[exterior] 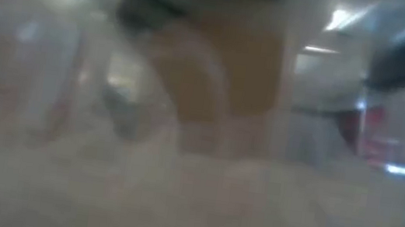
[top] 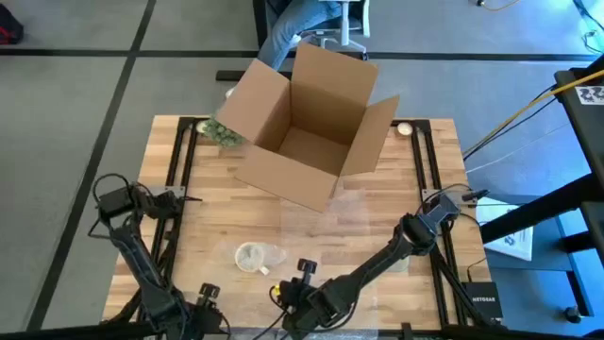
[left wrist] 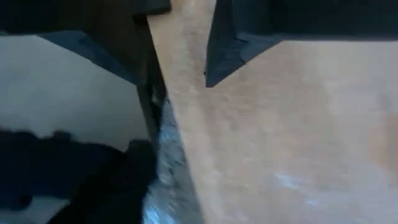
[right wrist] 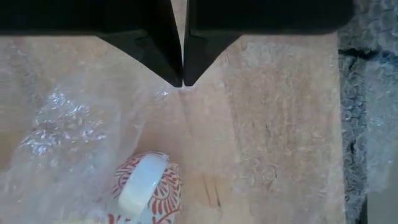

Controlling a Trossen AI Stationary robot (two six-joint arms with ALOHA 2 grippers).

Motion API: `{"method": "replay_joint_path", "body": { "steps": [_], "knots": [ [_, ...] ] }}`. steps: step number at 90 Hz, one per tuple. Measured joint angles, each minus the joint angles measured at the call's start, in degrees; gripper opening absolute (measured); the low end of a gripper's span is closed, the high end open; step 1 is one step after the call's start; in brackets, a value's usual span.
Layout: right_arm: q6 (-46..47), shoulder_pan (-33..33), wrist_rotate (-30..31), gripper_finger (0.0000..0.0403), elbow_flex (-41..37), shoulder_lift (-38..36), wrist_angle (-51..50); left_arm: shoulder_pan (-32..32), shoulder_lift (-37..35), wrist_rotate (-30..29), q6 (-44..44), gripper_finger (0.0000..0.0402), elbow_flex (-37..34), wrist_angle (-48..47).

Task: Wrap mug
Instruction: Wrap the orange mug with the left bubble wrap

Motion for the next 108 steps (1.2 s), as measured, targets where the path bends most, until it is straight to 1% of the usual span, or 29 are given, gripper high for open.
{"method": "replay_joint_path", "body": {
  "steps": [6,14,23,29,36,48,53,63,76,84,92,101,108],
  "knots": [
    [0.0,0.0,0.4,0.0001,0.0,0.0,0.0,-0.5,1.4,-0.9,1.7,0.0175,0.1,-0.7],
    [0.0,0.0,0.4,0.0001,0.0,0.0,0.1,-0.8,3.2,-2.7,2.0,0.0177,0.2,-1.7],
    [0.0,0.0,0.5,0.0001,0.0,0.0,0.1,-0.8,4.9,-3.9,3.1,0.0171,0.3,-1.7],
    [0.0,0.0,0.6,0.0001,0.0,0.0,0.2,-0.7,5.4,-4.3,2.7,0.0160,0.4,-2.0],
    [0.0,0.0,0.5,0.0001,0.0,0.0,0.2,-0.7,5.4,-4.9,1.9,0.0128,0.3,-1.9],
    [0.0,0.0,0.6,0.0001,0.0,0.0,0.2,-0.5,4.5,-6.1,0.0,0.0033,0.4,-3.4],
    [0.0,0.0,0.6,0.0001,0.0,0.0,0.3,-0.5,4.1,-6.5,-1.8,0.0012,0.9,-6.1],
    [-0.1,0.0,0.6,0.0001,0.5,0.0,-0.1,-0.5,3.1,-8.7,-5.4,0.0009,3.0,-12.5],
    [-3.0,-0.3,0.5,0.0001,3.7,-0.1,-1.6,-0.6,-0.1,-9.6,-5.4,0.0001,6.0,-16.2],
    [-5.2,-0.8,0.3,0.0001,6.1,-0.1,-2.7,-0.5,-1.6,-10.7,-4.0,0.0001,6.8,-16.5],
    [-6.7,-1.6,0.4,0.0001,7.8,-0.1,-3.5,-0.5,-4.5,-13.2,-2.7,0.0001,7.3,-16.5],
    [-7.3,-2.7,0.4,0.0001,8.5,-0.2,-4.2,0.1,-6.7,-14.9,-2.8,0.0000,7.1,-17.6],
    [-7.4,-3.9,0.4,0.0001,8.5,-0.2,-4.5,0.6,-9.0,-17.8,-2.1,0.0000,7.2,-17.4]
  ]
}}
